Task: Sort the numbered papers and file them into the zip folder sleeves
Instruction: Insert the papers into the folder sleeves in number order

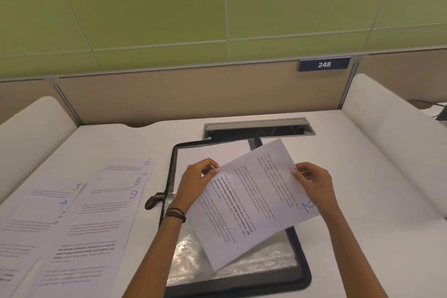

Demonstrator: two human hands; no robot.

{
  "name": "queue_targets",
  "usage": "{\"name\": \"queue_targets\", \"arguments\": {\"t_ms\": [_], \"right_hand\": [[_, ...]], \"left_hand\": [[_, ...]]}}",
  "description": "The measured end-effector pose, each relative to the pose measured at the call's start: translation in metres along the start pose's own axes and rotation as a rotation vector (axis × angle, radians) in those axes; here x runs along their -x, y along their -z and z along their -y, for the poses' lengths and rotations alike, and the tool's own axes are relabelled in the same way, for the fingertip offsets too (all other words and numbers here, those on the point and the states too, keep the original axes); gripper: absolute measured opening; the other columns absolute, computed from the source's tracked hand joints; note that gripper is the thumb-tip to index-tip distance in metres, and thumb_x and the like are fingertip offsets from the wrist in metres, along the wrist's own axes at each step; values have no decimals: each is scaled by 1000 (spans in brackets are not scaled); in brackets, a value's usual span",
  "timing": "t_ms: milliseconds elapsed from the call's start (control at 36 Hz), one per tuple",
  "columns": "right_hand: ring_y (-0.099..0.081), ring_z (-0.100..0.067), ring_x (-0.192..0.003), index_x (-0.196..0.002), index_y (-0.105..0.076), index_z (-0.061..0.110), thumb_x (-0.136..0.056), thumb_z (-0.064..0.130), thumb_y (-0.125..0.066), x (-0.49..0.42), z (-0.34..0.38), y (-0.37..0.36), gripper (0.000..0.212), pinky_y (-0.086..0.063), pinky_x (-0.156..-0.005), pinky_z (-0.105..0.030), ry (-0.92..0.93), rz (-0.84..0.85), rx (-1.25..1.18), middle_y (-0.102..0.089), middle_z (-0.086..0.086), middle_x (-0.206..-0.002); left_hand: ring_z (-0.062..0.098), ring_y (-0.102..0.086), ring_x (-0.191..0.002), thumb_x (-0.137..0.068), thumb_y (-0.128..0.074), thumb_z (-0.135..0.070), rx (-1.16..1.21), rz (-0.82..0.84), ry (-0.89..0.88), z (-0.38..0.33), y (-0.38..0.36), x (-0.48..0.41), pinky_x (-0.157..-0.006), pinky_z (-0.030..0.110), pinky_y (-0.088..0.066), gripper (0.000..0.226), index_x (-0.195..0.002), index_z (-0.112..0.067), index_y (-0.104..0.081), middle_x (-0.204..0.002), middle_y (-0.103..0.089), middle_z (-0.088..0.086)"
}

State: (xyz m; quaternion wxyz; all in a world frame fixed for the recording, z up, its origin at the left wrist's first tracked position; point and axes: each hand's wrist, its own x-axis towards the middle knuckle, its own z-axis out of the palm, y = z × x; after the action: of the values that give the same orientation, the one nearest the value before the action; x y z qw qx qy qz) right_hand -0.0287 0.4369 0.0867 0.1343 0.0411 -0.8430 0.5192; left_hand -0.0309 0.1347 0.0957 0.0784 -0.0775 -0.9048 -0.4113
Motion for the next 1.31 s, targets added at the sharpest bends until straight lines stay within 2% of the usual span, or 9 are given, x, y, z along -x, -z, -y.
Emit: {"name": "queue_targets", "arguments": {"t_ms": [278, 389, 472, 583, 694, 861, 1000, 1083, 1306], "right_hand": [[-54, -4, -68, -90, -63, 10, -92, 12, -54, 2, -47, 32, 9, -36, -59, -14, -179, -151, 152, -64, -5, -85], [-56, -20, -75, -92, -64, 3, -92, 6, -51, 8, -72, 39, 13, -36, -68, -25, -204, -226, 269, -64, -8, -87], [-52, -21, -77, -93, -63, 0, -92, 3, -49, 12, -87, 45, 14, -35, -70, -27, -246, -280, 337, -65, -11, -89], [-56, -30, -83, -98, -61, -1, -92, 2, -48, 16, -103, 52, 15, -38, -71, -30, -345, -333, 383, -64, -17, -96], [-50, -43, -105, -121, -54, -2, -84, -3, -58, 17, -115, 48, 37, -43, -86, -49, -339, -347, 512, -52, -26, -119], [-40, -28, -129, -132, -48, 10, -89, 4, -54, 28, -102, 12, 43, -28, -105, -30, -64, 47, 393, -44, -12, -138], [-21, -5, -139, -141, -35, 30, -91, 52, -45, 45, -88, -24, 55, -19, -115, -30, 49, 487, 318, -25, 13, -151], [-6, 1, -141, -146, -20, 35, -75, 82, -16, 57, -90, -41, 86, -7, -116, -28, 135, 578, 380, -7, 19, -154], [25, 0, -138, -147, 10, 32, -86, 68, -4, 69, -120, -50, 72, 21, -112, -28, 144, 573, 558, 24, 12, -153]], "left_hand": [[14, -47, -122, -93, -56, -32, -34, 52, 58, 6, -49, 5, -106, 36, -39, 28, -121, -28, -55, -132, -53, -4], [14, -40, -130, -94, -56, -24, -84, 170, 62, 20, -67, 17, -109, 27, -32, 36, -130, -25, -50, -140, -44, -3], [15, -29, -139, -93, -58, -29, -91, 281, 111, 23, -79, 27, -112, 29, -28, 51, -140, -24, -39, -152, -29, -3], [3, 4, -139, -66, -26, -88, -214, 445, 45, 23, -98, 39, -115, 31, -2, 105, -150, -27, -8, -153, 8, -13], [12, 18, -141, -88, -33, -66, -390, 490, 27, 26, -118, 49, -115, 34, 10, 88, -145, -24, 18, -151, 22, -7], [23, 22, -143, -62, 11, -89, -504, 461, -15, 28, -138, 49, -111, 34, 17, 110, -143, -16, 23, -156, 20, 7], [19, 30, -134, -49, 26, -87, -507, 455, -34, 21, -155, 45, -110, 34, 20, 124, -147, -10, 17, -145, 30, 2], [22, 26, -140, -64, 11, -85, -513, 444, -55, 17, -167, 43, -107, 33, 26, 99, -135, -21, 35, -143, 33, 0], [11, 28, -140, -85, -27, -55, -443, 366, -95, 5, -200, 60, -112, 26, 20, 84, -126, -45, 46, -154, 18, 2]]}}
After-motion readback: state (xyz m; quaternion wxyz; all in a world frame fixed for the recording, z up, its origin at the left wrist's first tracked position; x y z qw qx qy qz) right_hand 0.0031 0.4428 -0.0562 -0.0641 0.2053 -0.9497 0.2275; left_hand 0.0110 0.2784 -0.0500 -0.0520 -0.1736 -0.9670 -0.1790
